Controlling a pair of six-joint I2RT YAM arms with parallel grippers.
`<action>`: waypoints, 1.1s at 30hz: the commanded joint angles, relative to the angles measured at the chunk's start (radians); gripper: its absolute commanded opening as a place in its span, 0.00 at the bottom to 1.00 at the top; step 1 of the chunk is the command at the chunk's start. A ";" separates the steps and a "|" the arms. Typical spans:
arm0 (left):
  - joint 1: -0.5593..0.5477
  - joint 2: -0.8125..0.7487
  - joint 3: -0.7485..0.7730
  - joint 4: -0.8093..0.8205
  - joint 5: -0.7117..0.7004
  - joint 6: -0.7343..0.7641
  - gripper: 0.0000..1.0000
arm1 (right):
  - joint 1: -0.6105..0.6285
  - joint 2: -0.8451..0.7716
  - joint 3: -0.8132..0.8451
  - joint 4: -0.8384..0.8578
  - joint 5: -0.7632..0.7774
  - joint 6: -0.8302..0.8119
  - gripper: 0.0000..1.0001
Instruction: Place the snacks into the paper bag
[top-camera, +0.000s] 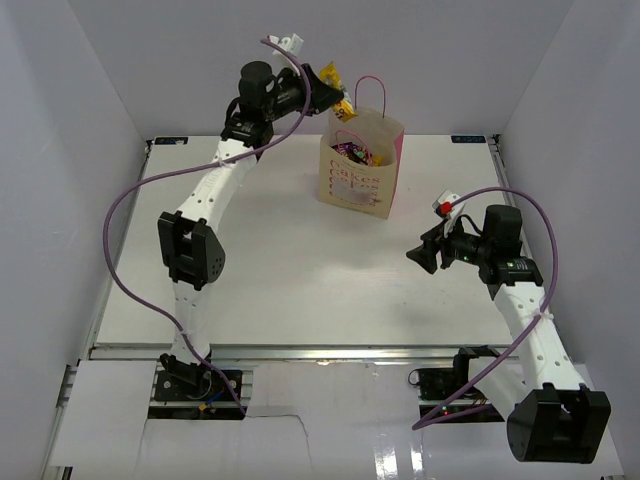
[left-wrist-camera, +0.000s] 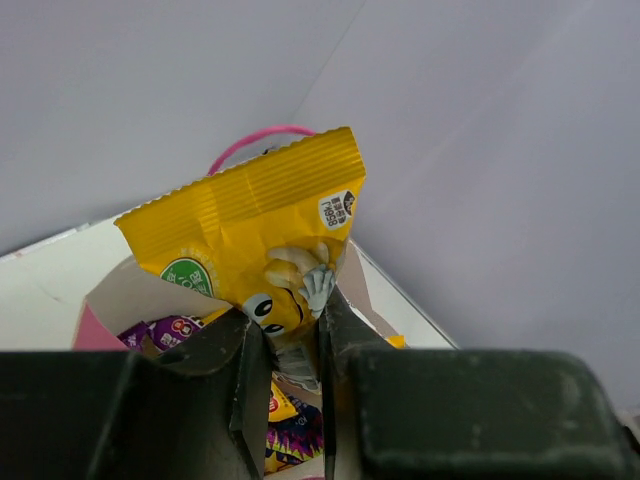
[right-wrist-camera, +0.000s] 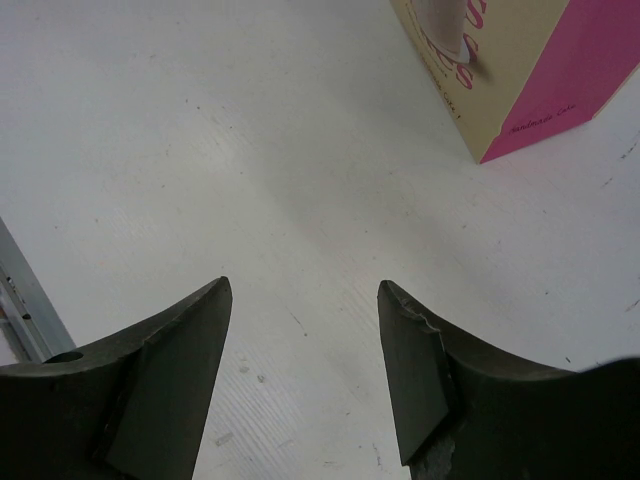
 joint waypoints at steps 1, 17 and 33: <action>-0.039 0.007 0.035 0.007 -0.054 0.035 0.08 | -0.003 -0.022 0.006 0.009 -0.020 -0.005 0.66; -0.071 -0.188 -0.035 -0.159 -0.295 0.196 0.77 | -0.003 -0.039 0.074 -0.034 0.066 0.012 0.89; -0.041 -1.393 -1.377 -0.169 -0.663 0.230 0.98 | -0.041 -0.065 0.181 -0.022 0.629 0.252 0.90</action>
